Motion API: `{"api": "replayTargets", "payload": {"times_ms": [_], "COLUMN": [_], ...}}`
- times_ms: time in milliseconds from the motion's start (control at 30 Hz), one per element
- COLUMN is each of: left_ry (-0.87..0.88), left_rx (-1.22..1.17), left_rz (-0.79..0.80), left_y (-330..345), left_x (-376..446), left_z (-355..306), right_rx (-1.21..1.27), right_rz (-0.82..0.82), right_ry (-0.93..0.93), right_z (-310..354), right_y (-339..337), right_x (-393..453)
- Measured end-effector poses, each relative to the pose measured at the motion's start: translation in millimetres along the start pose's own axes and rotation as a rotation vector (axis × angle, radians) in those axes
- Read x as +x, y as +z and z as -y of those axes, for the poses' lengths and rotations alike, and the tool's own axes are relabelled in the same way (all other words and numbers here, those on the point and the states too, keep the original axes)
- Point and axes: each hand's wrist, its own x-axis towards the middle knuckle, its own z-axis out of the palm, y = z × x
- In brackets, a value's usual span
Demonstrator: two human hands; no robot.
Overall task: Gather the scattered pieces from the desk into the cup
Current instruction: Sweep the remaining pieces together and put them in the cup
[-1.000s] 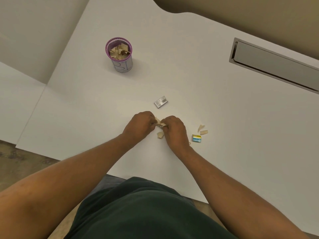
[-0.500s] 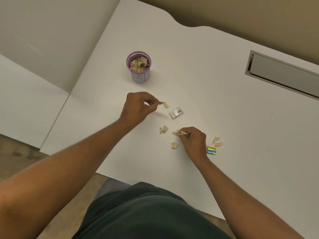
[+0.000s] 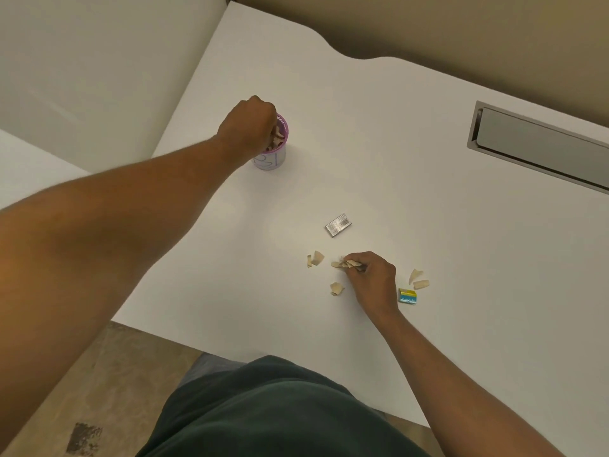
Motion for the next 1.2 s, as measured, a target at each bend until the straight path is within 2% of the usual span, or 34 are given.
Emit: {"api": "replayTargets", "payload": {"times_ms": [267, 400, 667, 867, 1067, 1133, 1200], "left_ry": [0.048, 0.06, 0.087, 0.131, -0.007, 0.029, 0.122], "left_rx": [0.081, 0.05, -0.013, -0.096, -0.419, -0.436, -0.346], "left_rz": [0.096, 0.117, 0.04, -0.106, -0.351, -0.357, -0.265], "left_y": [3.6, -11.5, -23.3, -23.6, -9.7, 10.0, 34.9], "left_x": [7.3, 2.7, -18.2, -31.9, -78.9, -104.1, -124.0], "left_z": [-4.2, -3.4, -0.8, 6.6, 18.1, 18.8, 21.7], "right_rx": [0.019, 0.024, 0.077, 0.099, 0.208, 0.187, 0.071], "right_rz": [0.021, 0.017, -0.001, -0.015, -0.026, -0.039, -0.044], "right_ry": [0.019, 0.035, 0.083, 0.105, -0.111, -0.238, -0.389], "right_z": [-0.4, 0.8, 21.6, 52.6, 125.3, 155.5, 184.3], "right_y": [-1.1, -3.7, -7.2, -11.0, -9.8, -6.1, 1.9], "right_x": [2.0, 2.2, 2.2, 3.7, 32.9, 54.8, 80.6]}}
